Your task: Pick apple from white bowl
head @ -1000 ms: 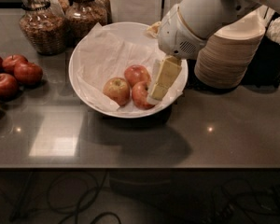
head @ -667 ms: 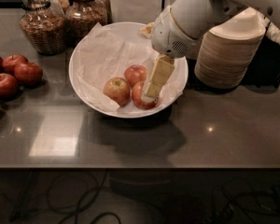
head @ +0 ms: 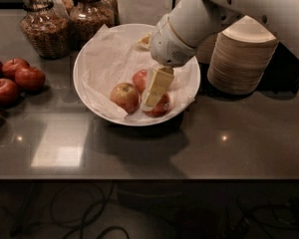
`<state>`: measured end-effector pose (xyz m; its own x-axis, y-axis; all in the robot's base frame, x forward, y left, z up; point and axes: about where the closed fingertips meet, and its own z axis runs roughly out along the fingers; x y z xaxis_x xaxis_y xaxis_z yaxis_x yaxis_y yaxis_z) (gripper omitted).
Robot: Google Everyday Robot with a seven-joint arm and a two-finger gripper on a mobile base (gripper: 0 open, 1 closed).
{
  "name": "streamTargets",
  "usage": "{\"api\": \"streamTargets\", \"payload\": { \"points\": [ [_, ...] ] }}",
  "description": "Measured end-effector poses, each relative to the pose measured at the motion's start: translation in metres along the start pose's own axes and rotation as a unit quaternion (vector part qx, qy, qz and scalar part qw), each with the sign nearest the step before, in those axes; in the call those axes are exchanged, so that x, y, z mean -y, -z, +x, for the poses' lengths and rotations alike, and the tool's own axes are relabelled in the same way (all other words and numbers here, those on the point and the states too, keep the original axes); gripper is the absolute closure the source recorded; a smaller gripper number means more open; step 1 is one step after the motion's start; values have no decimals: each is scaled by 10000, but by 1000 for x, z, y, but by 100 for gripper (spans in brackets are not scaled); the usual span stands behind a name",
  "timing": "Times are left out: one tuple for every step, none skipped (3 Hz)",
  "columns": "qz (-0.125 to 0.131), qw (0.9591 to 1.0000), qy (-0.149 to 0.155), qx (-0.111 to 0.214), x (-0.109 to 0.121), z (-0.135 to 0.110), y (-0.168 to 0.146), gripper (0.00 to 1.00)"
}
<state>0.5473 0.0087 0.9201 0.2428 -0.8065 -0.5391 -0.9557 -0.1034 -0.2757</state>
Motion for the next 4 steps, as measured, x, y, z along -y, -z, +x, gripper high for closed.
{"api": "streamTargets", "payload": {
  "points": [
    [-108,9992,385,43,-6,-8,-17,4],
    [-245,9965,804,44,-12,-14,-34,8],
    [-309,9932,1125,7,-13,-8,-48,5],
    [-287,9934,1109,-53,-8,2,-49,5]
  ]
}}
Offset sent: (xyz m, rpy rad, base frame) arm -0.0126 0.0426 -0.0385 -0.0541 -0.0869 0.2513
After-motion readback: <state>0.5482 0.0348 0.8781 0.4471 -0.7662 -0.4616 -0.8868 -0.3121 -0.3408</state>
